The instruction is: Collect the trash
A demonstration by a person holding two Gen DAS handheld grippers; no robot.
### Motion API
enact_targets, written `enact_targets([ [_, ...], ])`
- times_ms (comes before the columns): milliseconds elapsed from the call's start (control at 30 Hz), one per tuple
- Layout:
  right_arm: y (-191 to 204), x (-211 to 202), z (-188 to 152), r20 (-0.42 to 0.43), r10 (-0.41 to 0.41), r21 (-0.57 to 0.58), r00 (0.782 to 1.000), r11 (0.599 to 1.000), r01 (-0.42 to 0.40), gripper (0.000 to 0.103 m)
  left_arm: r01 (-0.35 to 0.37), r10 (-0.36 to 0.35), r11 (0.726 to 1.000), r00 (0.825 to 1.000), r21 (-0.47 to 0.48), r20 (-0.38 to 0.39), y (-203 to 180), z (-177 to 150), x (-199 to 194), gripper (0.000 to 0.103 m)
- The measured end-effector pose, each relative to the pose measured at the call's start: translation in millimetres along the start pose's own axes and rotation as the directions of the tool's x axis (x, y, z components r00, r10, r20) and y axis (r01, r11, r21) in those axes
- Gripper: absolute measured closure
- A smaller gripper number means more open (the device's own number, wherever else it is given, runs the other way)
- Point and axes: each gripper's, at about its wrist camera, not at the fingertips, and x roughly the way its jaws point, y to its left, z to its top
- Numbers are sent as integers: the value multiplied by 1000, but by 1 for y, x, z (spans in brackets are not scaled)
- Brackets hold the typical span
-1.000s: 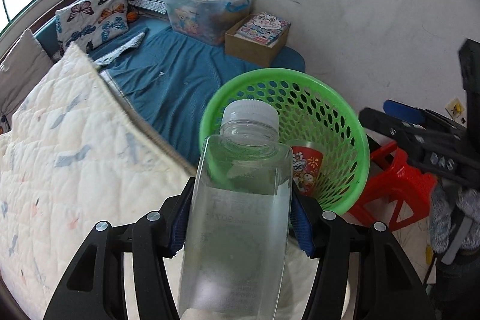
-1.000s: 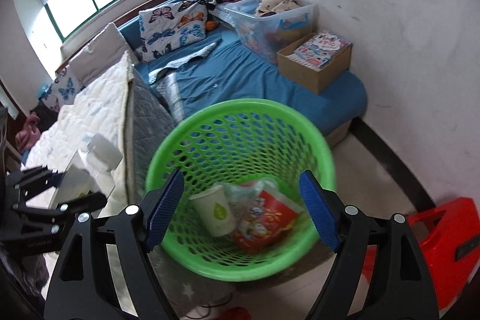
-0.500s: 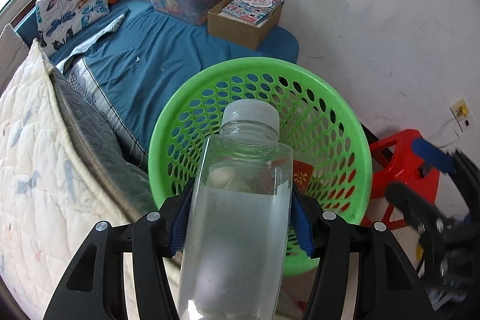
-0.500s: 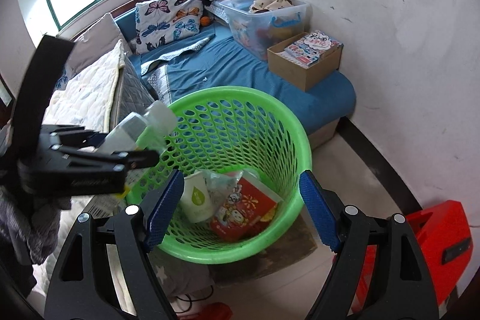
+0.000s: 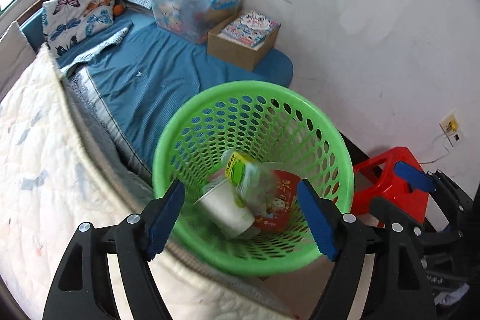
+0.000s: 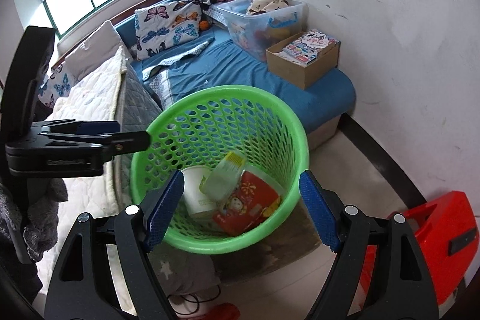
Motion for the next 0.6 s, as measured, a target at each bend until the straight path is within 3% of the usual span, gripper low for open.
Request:
enact_targets([
  [233,22,-16,-12,15,7,-21,1000,1000,-7,24,-21,25,999,996,-45,88,27,-33,-51,26],
  [600,85,-37,-38,28,5,-162,1000,987,-1,21,-107,124,990,971,-91,205,53,-100,-121,15],
])
